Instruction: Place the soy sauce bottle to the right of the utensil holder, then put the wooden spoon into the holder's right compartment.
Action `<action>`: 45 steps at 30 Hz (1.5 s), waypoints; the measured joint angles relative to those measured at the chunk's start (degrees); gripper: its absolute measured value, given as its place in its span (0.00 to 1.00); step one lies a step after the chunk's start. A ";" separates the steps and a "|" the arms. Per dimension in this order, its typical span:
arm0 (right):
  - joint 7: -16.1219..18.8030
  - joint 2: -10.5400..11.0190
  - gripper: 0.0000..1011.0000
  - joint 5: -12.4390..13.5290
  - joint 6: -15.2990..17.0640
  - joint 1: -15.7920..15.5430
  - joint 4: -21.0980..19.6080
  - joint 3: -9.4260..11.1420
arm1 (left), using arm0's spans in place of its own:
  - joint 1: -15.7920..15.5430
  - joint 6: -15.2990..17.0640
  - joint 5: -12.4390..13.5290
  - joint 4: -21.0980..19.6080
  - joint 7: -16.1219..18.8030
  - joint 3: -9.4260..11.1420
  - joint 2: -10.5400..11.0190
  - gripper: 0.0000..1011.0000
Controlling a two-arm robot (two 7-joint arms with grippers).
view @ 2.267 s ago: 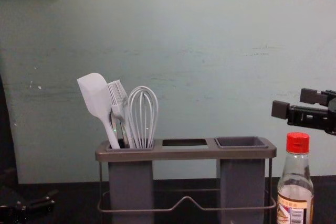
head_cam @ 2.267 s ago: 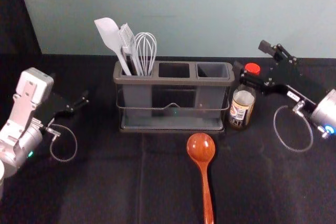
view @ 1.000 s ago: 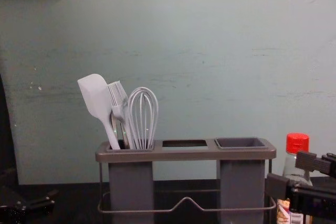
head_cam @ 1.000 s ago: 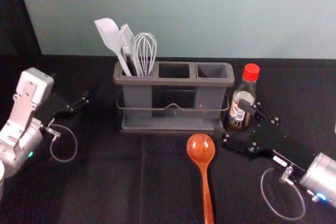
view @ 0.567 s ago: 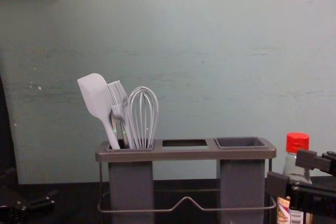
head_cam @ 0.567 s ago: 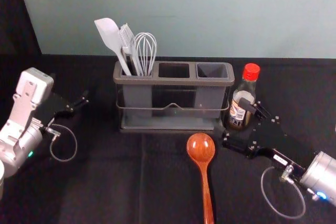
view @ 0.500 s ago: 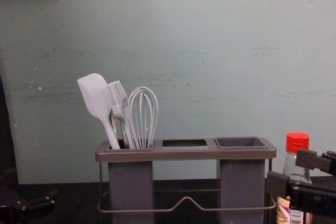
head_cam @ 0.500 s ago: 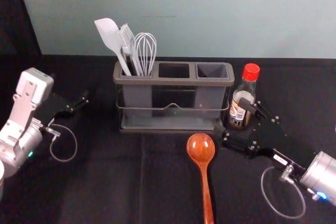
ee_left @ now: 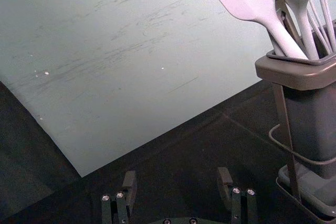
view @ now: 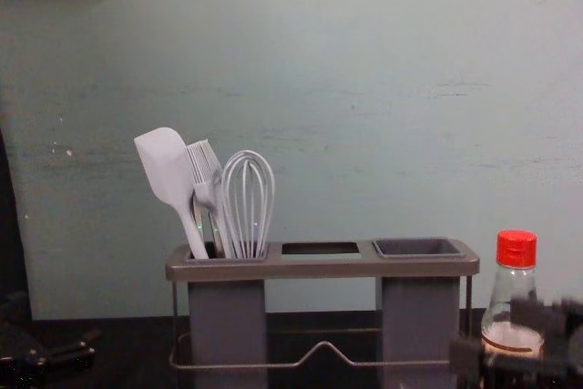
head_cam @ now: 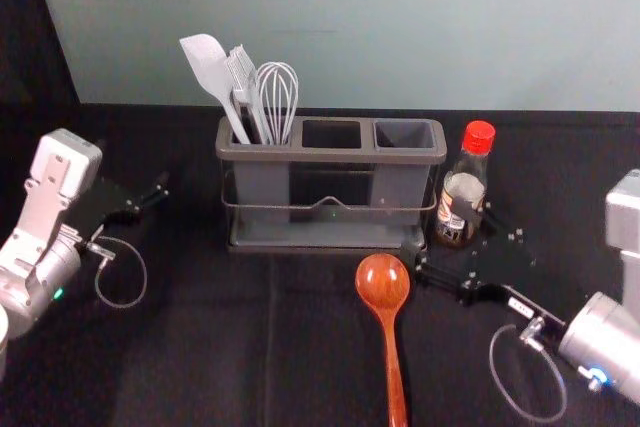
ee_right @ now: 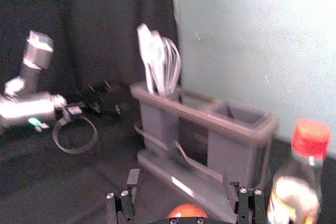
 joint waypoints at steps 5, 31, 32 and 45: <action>-4.60 -0.27 0.99 -0.60 10.62 -0.83 -3.02 -0.76 | 0.00 0.00 0.01 0.00 0.00 0.00 0.00 0.99; -15.37 -2.38 0.99 4.81 51.02 8.95 -7.78 -5.43 | 0.00 0.00 0.00 0.00 0.00 0.00 0.00 0.99; -15.89 -2.72 0.99 4.38 52.23 9.49 -7.81 -5.68 | 0.00 0.00 0.00 0.00 0.00 0.00 0.00 0.99; -17.70 -6.80 0.99 2.00 55.69 12.58 -4.52 -6.55 | 0.00 0.00 0.00 0.00 0.00 0.00 0.00 0.99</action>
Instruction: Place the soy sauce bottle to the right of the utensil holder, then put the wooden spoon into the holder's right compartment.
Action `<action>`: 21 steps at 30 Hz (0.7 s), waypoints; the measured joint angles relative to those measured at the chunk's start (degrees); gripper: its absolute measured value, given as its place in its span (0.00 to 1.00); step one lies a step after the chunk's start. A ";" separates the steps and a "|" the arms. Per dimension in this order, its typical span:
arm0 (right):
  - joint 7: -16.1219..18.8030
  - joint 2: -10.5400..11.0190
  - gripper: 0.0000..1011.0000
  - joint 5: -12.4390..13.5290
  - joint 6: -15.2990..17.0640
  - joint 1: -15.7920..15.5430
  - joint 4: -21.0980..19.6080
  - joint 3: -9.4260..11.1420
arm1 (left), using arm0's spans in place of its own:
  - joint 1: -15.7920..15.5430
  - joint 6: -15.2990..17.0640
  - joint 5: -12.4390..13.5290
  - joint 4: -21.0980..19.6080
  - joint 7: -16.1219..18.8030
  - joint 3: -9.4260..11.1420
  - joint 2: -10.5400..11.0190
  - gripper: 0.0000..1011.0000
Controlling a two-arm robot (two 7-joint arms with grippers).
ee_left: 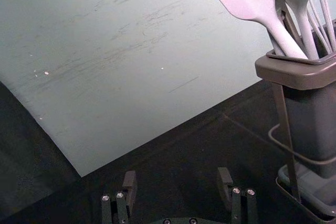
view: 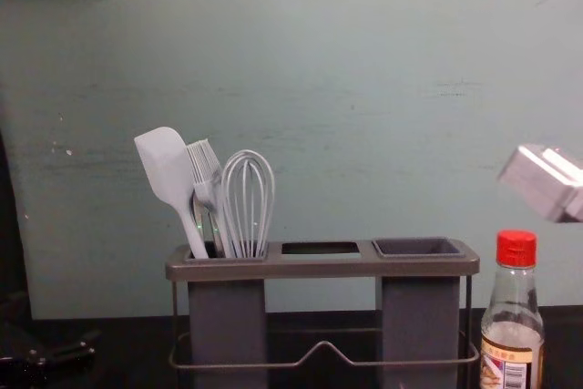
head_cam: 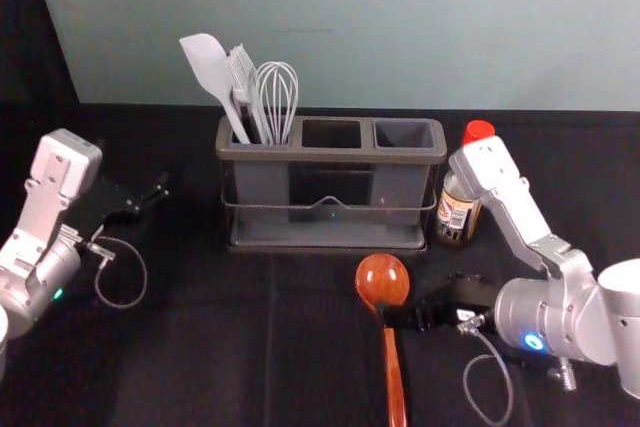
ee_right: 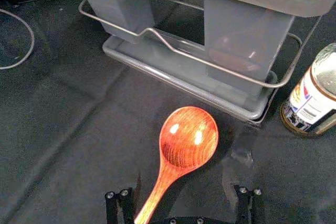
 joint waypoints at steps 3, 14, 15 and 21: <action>-0.06 -0.58 0.99 -0.62 0.01 0.55 0.79 -0.43 | 0.00 0.00 0.00 0.00 0.00 0.00 0.00 0.99; -2.01 -3.12 0.99 -5.08 1.23 3.17 3.16 -3.52 | 0.00 0.00 0.00 0.00 0.00 0.00 0.00 0.99; -2.15 -3.26 0.99 -5.33 1.31 3.31 3.29 -3.69 | 0.00 0.00 0.00 0.00 0.00 0.00 0.00 0.99; -3.04 -4.50 0.99 -7.10 1.97 4.03 4.29 -4.35 | 0.00 0.00 0.00 0.00 0.00 0.00 0.00 0.99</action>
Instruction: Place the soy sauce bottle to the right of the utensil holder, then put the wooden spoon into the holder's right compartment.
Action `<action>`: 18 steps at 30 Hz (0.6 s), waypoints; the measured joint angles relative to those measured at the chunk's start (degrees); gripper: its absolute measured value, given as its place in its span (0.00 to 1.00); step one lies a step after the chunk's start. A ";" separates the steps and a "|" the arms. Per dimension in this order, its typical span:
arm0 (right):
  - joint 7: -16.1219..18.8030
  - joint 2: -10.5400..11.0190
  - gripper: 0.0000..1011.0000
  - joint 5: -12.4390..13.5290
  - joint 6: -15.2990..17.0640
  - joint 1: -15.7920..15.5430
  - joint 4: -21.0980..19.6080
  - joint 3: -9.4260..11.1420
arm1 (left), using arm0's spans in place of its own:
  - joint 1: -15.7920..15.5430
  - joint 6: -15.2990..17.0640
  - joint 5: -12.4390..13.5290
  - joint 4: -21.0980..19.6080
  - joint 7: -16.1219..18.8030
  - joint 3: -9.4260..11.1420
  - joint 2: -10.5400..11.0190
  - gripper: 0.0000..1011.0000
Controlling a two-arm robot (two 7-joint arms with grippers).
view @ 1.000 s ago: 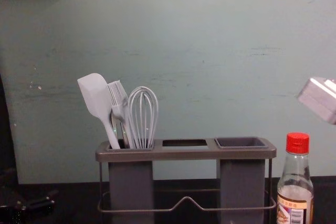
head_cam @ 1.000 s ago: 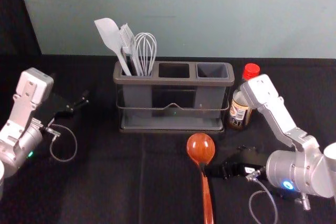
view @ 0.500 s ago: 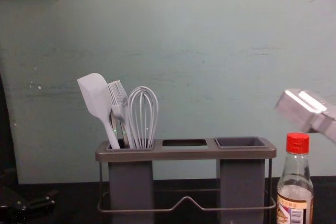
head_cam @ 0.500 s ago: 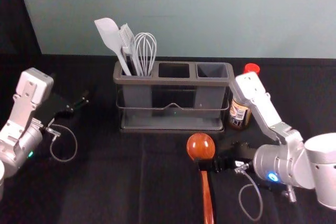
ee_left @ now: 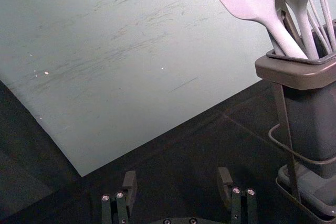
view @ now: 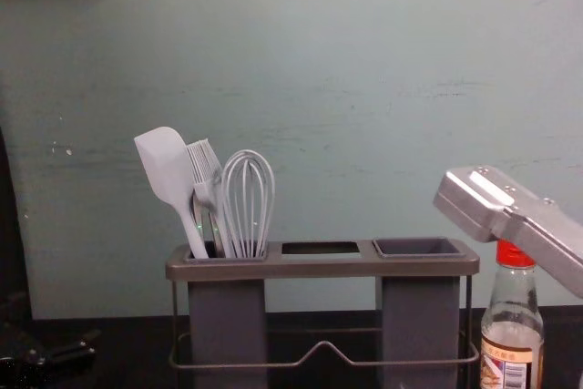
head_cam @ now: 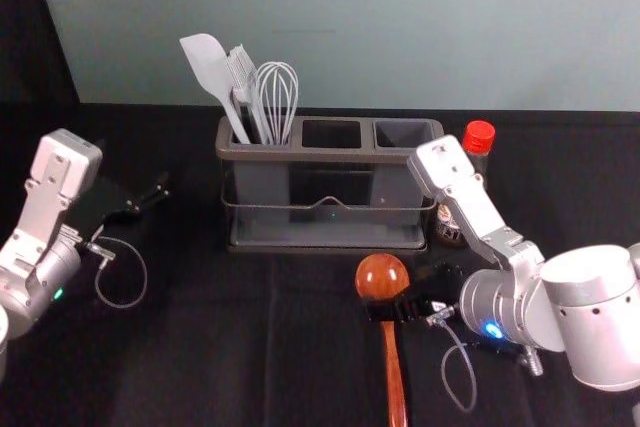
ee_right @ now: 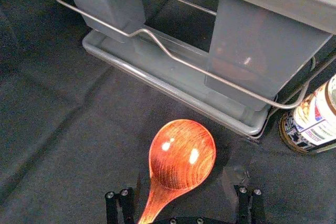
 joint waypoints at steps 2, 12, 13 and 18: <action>-0.19 -0.37 0.99 -0.35 0.18 0.11 0.27 -0.06 | 0.00 0.00 0.00 0.00 0.00 0.00 0.00 0.99; -0.92 -2.55 0.99 -2.22 0.41 0.26 1.30 -0.17 | 0.00 0.00 0.00 0.00 0.00 0.00 0.00 0.99; -0.93 -2.66 0.99 -2.30 0.39 0.22 1.34 -0.13 | 0.00 0.00 0.00 0.00 0.00 0.00 0.00 0.99; -0.95 -3.34 0.99 -2.88 0.33 0.06 1.49 0.17 | 0.00 0.00 0.00 0.00 0.00 0.00 0.00 0.99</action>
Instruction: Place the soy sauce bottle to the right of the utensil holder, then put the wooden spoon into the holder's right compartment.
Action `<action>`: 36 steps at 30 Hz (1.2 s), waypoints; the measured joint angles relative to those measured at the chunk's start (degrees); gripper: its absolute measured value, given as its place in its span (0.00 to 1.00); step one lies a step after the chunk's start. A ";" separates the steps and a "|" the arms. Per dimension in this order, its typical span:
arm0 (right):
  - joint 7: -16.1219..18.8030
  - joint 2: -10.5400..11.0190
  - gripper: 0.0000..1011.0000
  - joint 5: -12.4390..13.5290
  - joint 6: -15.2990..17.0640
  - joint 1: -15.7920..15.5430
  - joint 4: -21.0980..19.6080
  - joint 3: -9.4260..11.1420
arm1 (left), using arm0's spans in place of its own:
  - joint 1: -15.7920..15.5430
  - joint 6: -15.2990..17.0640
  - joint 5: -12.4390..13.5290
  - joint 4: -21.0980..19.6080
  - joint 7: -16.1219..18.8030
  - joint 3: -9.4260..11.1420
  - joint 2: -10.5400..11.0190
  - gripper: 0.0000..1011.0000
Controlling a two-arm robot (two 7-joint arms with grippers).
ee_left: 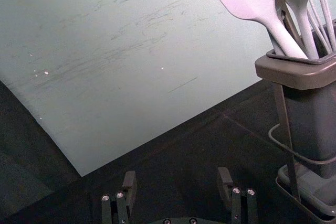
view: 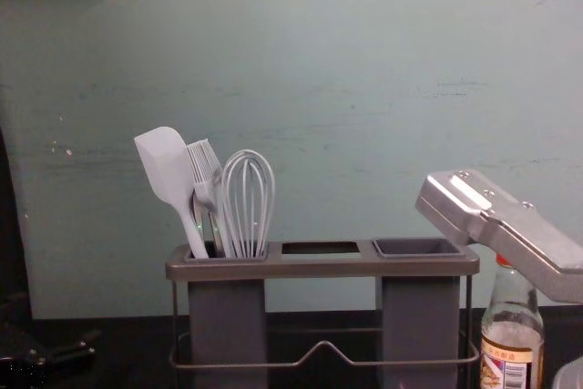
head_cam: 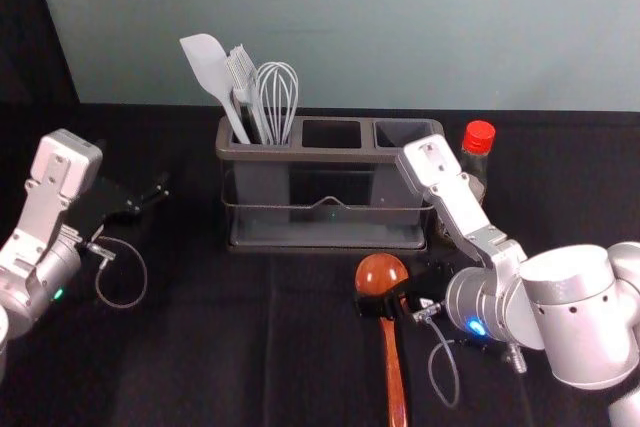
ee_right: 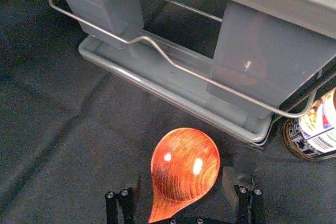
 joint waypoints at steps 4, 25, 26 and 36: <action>0.02 -0.62 0.99 -0.61 0.05 -0.01 0.30 0.20 | 0.00 0.00 0.00 0.00 0.00 0.00 0.00 0.99; 1.32 -2.94 0.99 -3.59 0.03 1.57 3.63 0.07 | 0.00 0.00 0.00 0.00 0.00 0.00 0.00 0.99; 1.52 -3.12 0.99 -3.83 -0.01 1.68 3.89 0.07 | 0.00 0.00 0.00 0.00 0.00 0.00 0.00 0.99; 2.01 -4.15 0.99 -5.29 -0.24 2.20 5.25 0.11 | 0.00 0.00 0.00 0.00 0.00 0.00 0.00 0.99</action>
